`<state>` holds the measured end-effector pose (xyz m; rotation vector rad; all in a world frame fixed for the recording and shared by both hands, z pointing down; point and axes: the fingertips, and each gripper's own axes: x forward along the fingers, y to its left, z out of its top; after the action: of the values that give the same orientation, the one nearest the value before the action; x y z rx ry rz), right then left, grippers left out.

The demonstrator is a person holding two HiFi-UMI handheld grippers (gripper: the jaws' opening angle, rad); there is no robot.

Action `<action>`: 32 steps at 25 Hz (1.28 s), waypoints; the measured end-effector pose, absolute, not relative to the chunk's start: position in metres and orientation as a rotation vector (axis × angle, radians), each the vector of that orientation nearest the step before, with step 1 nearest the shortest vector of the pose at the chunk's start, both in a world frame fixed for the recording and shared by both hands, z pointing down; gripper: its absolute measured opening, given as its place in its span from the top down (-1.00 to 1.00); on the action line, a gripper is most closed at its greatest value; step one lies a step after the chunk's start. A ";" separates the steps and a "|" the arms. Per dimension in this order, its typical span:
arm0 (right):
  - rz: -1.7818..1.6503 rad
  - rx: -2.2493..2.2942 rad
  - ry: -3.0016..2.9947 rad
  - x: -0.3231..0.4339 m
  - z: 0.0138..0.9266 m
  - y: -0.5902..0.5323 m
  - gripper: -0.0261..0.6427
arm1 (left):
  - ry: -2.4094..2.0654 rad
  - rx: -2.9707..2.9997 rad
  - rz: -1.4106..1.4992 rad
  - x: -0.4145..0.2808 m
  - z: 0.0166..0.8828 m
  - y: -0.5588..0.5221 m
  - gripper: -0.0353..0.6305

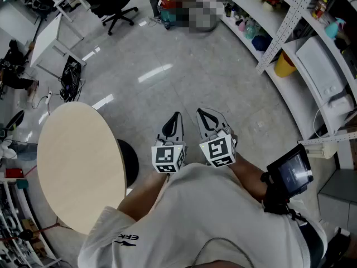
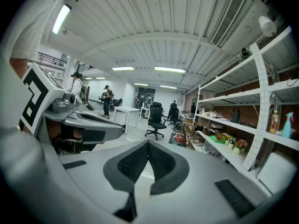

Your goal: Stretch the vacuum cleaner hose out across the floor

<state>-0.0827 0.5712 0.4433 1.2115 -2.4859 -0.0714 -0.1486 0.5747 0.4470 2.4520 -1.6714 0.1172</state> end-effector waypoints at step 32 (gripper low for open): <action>-0.019 1.137 -2.597 -0.035 0.442 0.514 0.92 | -1.829 2.387 0.221 -0.104 0.446 0.512 0.89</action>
<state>-0.0351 0.5141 0.4422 1.1366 -2.5967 -0.0185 -0.1042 0.5116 0.4459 2.3866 -1.8289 0.2213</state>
